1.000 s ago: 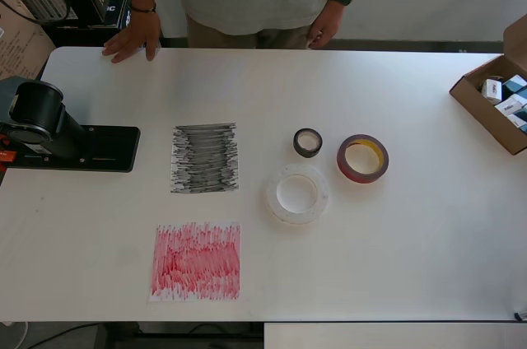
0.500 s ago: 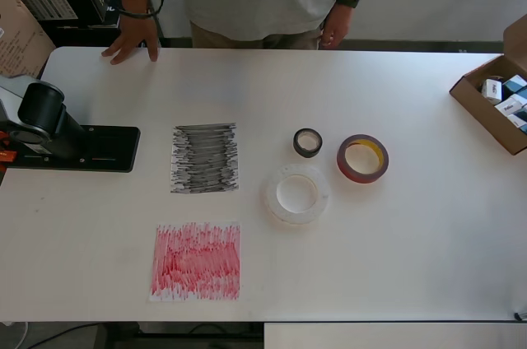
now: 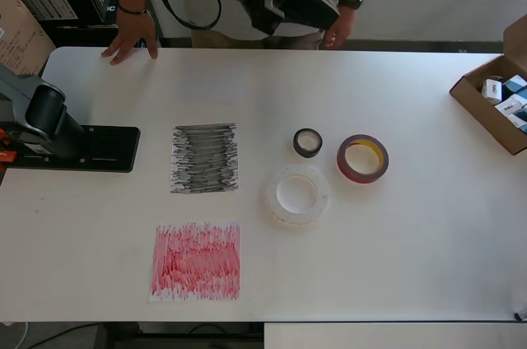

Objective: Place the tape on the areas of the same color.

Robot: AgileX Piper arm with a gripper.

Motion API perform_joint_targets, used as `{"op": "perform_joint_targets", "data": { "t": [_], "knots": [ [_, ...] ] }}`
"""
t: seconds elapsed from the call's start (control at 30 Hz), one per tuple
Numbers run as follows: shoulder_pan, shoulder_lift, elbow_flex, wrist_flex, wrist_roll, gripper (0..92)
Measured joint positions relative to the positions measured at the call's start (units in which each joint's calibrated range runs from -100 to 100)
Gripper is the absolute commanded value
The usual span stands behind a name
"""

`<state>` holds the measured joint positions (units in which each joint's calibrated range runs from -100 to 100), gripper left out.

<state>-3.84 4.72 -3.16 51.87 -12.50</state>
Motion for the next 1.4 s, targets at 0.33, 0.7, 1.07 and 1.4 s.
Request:
{"op": "perform_joint_targets", "data": {
  "t": [0.33,0.7,1.07,1.4],
  "knots": [
    [-0.90,10.87,-5.52,20.20,11.70,0.7],
    [-0.61,14.67,-5.57,34.29,21.82,0.7],
    [-1.67,19.17,-5.39,37.94,24.89,0.7],
    [-1.67,21.91,-4.49,38.09,24.41,0.2]
  ]
}}
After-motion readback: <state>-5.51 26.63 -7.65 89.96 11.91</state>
